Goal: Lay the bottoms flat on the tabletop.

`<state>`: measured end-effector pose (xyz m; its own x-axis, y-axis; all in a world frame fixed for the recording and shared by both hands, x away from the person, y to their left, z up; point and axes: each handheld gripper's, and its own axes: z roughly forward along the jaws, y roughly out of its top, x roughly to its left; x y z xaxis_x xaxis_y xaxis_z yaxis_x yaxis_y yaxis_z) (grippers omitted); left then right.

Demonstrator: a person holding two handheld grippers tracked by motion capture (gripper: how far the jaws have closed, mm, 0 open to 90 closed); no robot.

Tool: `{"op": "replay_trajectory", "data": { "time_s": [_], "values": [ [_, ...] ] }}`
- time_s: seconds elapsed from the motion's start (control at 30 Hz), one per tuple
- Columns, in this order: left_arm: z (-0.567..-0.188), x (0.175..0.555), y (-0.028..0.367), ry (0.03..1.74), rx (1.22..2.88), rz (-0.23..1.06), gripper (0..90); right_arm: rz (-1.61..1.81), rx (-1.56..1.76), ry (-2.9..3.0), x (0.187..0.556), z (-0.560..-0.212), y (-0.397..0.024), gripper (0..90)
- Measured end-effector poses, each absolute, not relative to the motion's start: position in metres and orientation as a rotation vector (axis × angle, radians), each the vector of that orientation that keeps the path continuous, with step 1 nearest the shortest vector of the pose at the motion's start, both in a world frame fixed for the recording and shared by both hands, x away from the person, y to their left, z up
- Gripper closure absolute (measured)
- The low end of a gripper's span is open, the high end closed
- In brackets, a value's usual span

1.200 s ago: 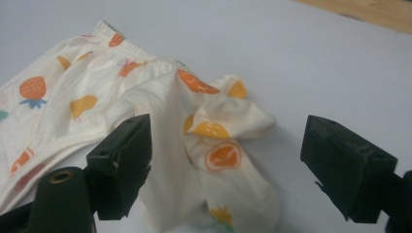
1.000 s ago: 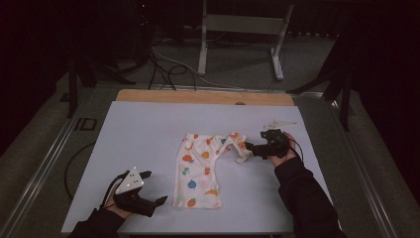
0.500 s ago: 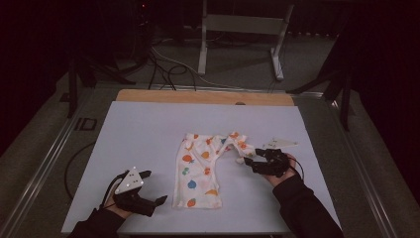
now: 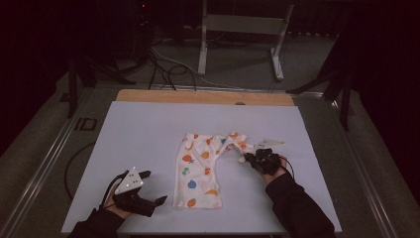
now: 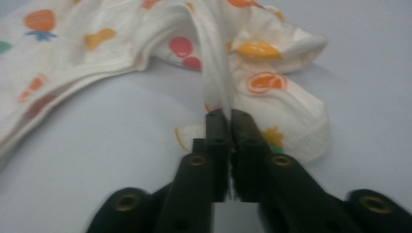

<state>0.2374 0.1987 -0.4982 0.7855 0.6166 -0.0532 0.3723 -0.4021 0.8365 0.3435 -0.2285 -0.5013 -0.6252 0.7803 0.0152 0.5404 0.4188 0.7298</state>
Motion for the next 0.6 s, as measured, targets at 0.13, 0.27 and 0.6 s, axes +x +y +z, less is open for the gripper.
{"op": "replay_trajectory", "data": {
  "time_s": [0.13,0.27,0.6],
  "values": [
    [-0.497,0.237,0.199,0.736,2.036,0.334,0.8,1.051,1.088,2.369,0.331,-0.485,-0.229,88.6],
    [-0.497,0.236,0.199,0.734,2.034,0.335,0.8,1.092,1.044,2.402,0.313,-0.472,-0.229,88.4],
    [-0.497,0.237,0.198,0.726,2.044,0.329,0.8,1.097,0.923,2.546,0.273,-0.455,-0.213,88.2]
  ]
}}
